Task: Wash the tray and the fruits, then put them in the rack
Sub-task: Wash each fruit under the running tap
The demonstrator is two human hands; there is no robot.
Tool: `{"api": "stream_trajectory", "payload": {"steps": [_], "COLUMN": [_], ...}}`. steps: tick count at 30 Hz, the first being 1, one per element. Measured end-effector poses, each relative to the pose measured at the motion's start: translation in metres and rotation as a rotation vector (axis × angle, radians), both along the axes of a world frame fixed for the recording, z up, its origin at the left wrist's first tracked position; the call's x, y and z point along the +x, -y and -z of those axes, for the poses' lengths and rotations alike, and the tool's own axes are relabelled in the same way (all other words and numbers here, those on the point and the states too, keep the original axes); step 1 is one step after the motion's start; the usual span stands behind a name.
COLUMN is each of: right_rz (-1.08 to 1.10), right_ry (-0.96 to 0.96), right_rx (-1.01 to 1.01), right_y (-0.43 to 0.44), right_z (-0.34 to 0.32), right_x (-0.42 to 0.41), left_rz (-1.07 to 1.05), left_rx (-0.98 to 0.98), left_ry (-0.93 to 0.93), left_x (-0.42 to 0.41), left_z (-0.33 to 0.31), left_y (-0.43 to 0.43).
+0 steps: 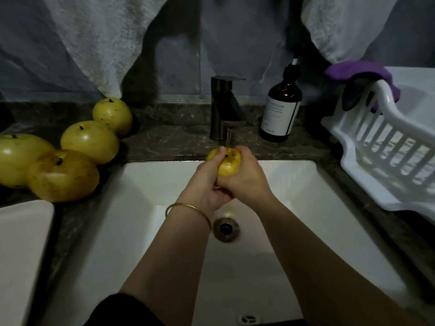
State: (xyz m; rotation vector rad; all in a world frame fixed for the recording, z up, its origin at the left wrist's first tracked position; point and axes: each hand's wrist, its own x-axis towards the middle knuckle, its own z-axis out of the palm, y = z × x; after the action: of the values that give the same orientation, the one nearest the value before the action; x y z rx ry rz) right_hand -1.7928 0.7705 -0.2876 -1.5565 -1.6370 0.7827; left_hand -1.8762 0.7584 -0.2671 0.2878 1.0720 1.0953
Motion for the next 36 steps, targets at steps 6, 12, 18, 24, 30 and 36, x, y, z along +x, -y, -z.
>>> {"api": "stream_trajectory", "payload": {"steps": [6, 12, 18, 24, 30, 36], "right_rz": [-0.047, 0.01, -0.037, -0.093, -0.13, -0.155], "right_ry": [-0.513, -0.335, -0.315, -0.578, -0.271, -0.301], "right_rx": [-0.32, -0.356, -0.283, -0.375, -0.214, -0.231], "right_y": [-0.002, -0.008, -0.01, -0.014, -0.006, -0.007], "right_z": [-0.009, -0.012, -0.007, -0.006, -0.004, -0.006], "right_x": [0.007, 0.005, 0.009, 0.013, 0.006, 0.005], "left_rz": [-0.067, -0.059, -0.049, -0.036, -0.068, -0.115], "left_rx": [0.032, -0.027, -0.016, -0.025, -0.021, 0.018], "left_ry": [-0.124, -0.164, -0.216, -0.152, -0.028, -0.115], "left_x": [-0.003, 0.001, 0.001, -0.003, -0.004, -0.006], "left_z": [0.0, 0.007, 0.006, 0.01, 0.015, 0.008], "left_y": [-0.003, -0.008, -0.011, -0.014, -0.017, -0.014]}}
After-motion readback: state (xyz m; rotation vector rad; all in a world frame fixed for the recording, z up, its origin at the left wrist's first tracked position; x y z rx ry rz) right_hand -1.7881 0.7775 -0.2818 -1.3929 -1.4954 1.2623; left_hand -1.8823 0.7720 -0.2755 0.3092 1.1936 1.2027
